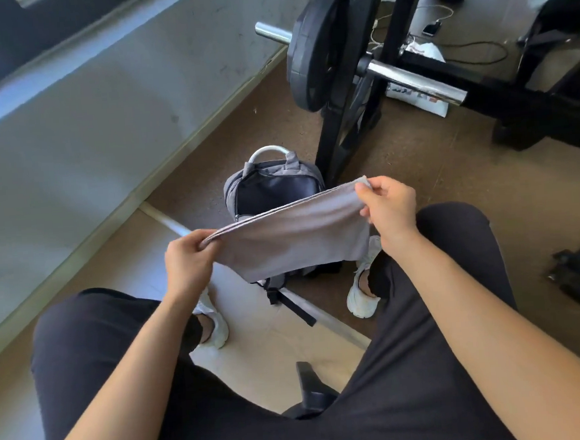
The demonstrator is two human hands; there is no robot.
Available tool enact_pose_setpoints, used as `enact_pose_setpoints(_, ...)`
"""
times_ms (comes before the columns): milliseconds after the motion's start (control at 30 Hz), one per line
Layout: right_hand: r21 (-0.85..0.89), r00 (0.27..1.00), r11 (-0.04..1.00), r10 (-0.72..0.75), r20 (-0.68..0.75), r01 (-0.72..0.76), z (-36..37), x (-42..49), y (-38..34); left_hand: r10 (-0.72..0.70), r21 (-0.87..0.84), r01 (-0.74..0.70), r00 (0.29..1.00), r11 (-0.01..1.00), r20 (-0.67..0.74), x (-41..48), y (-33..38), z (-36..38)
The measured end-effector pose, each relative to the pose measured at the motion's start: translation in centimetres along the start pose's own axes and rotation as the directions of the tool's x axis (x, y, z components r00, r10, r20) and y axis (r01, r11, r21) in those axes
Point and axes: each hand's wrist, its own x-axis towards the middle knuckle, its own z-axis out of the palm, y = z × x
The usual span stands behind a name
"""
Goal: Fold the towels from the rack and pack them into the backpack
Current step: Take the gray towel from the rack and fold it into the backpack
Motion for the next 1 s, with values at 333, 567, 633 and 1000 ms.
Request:
enact_pose_setpoints(333,-0.222,0.990,0.974,-0.021,0.140,0.052,0.5,0.0,0.5,0.007,-0.331,-0.075,0.979,0.941,-0.201,-0.1,0.9,-1.2)
enact_pose_setpoints(567,-0.192,0.991,0.981,-0.014,0.135,0.040,1.0,0.1,1.2,-0.018,-0.334,-0.039,0.986,0.942,-0.166,-0.2,0.6,-0.9)
enact_pose_setpoints(633,-0.182,0.991,0.983,-0.012,0.136,0.037,1.1,0.0,1.3,-0.020,-0.342,-0.032,0.989,0.939,-0.148,-0.2,0.4,-0.7)
enact_pose_setpoints(1000,0.002,0.913,1.000,0.010,0.409,-0.012,2.9,-2.9,0.1,0.001,-0.368,0.083,0.975,0.926,0.222,-2.7,2.3,1.6)
